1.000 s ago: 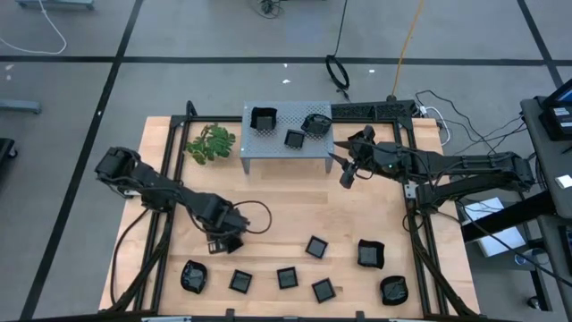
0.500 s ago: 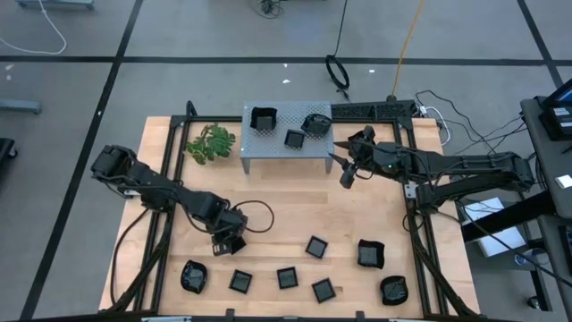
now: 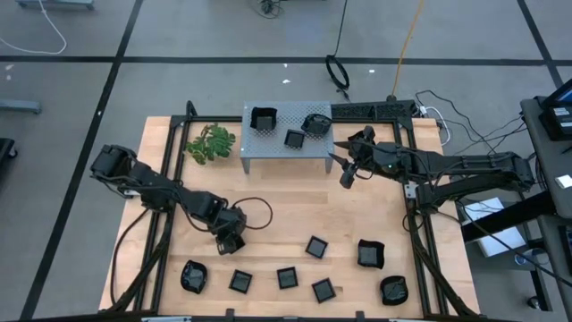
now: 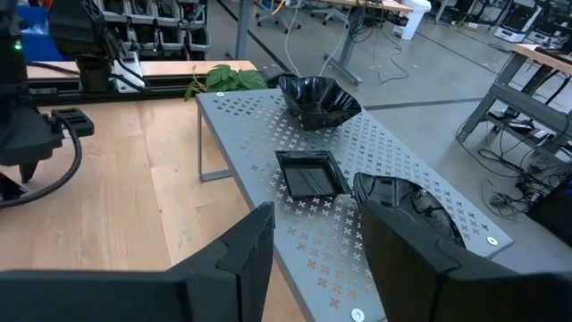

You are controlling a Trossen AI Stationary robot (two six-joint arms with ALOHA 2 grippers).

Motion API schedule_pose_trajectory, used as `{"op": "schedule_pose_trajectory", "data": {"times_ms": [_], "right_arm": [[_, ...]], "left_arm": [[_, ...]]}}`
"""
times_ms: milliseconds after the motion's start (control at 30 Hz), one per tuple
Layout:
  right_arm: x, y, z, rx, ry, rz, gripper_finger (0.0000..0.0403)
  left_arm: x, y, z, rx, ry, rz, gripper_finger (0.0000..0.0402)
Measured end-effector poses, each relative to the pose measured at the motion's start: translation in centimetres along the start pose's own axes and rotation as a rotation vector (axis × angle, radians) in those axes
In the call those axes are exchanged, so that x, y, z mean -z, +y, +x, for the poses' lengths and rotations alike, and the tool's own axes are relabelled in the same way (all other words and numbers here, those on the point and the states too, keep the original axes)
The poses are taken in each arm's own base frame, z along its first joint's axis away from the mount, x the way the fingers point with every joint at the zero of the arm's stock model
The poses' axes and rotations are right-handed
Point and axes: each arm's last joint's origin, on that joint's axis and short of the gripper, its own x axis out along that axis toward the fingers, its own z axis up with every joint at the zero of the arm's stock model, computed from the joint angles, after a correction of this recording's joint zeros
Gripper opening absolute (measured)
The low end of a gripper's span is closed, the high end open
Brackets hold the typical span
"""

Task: Pick & Place Mini shaped plates
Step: Stack the black square plate on top of the black square plate on the shelf

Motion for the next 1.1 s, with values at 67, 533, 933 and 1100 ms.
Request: {"op": "schedule_pose_trajectory", "data": {"times_ms": [67,533,933,1100], "right_arm": [[0.0,0.0,0.0,0.0,0.0,0.0,0.0155],[0.0,0.0,0.0,0.0,0.0,0.012,0.0155],[-0.2,0.0,0.0,0.003,-0.015,-0.061,0.0155],[-0.3,-0.1,-0.2,0.005,-0.027,-0.128,0.0155]], "left_arm": [[0.0,0.0,0.0,0.009,0.001,0.001,0.0113],[-1.4,0.0,-0.5,0.145,-0.025,0.001,0.0019],[-5.1,3.0,-6.0,0.29,-0.418,-0.116,0.001],[-7.5,3.8,-9.1,0.401,-0.74,-0.146,0.001]]}}
